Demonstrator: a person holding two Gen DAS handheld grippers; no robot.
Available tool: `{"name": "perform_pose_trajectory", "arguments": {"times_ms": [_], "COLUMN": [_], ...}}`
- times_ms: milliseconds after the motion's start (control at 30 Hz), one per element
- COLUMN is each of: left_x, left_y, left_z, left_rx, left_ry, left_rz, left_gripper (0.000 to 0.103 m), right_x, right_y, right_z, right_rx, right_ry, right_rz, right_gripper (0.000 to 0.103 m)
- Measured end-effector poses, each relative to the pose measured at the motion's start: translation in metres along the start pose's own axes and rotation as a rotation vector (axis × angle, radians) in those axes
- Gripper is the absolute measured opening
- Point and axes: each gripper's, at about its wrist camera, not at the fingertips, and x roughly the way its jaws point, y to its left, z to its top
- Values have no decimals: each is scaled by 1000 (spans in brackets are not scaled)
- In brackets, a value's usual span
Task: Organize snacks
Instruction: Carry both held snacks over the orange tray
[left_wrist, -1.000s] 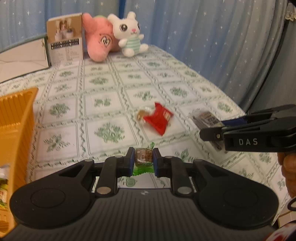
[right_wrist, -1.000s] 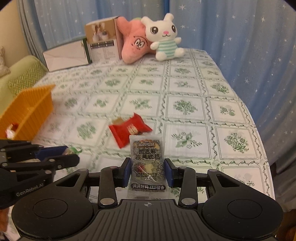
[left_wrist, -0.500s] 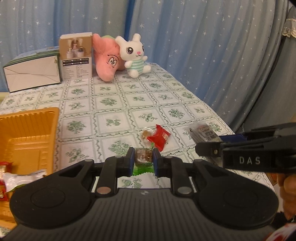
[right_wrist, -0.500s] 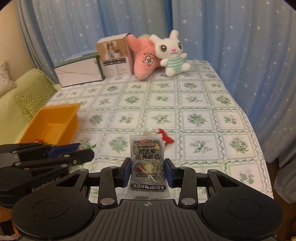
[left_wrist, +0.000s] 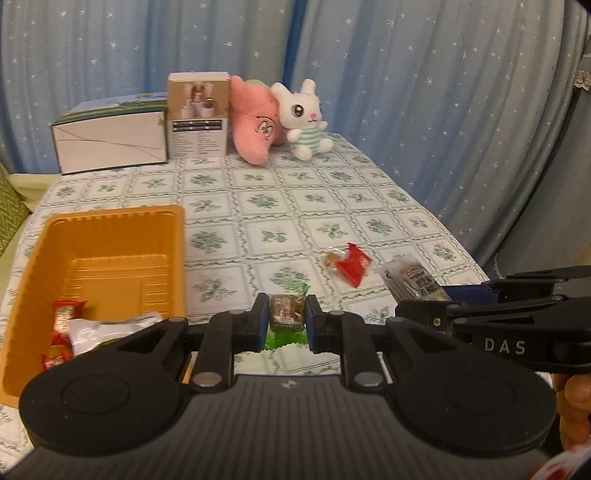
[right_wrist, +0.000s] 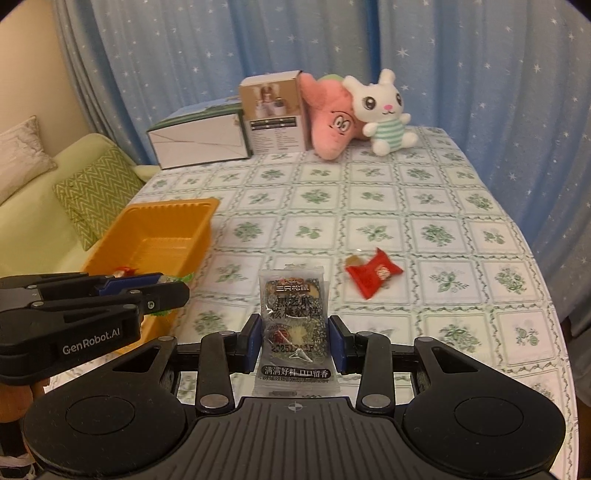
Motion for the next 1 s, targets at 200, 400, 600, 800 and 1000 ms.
{"name": "perform_pose_trajectory", "arguments": {"times_ms": [200,400,600,800,1000], "left_x": [-17,-29,-36,-42,-44], "left_y": [16,30,47,69,93], "left_z": [-1,-3,-3,-2,-1], "left_rx": [-9,-14,-25,-38,-47], "left_ry": [-9,-12,-14,-14,-8], "left_rz": [29,49,73,95,117], "left_gripper": [18,18,18,18,18], "right_x": [-2,2,10,22,35], "right_y": [21,39,57,75,94], "right_z": [2,4,8,11,16], "right_rx": [-19,-38,-57,-81,-100], "right_ry": [-11,-14,-11,-4,3], "right_rz": [20,43,70,95,125], "right_gripper": [38,38,38,38,38]}}
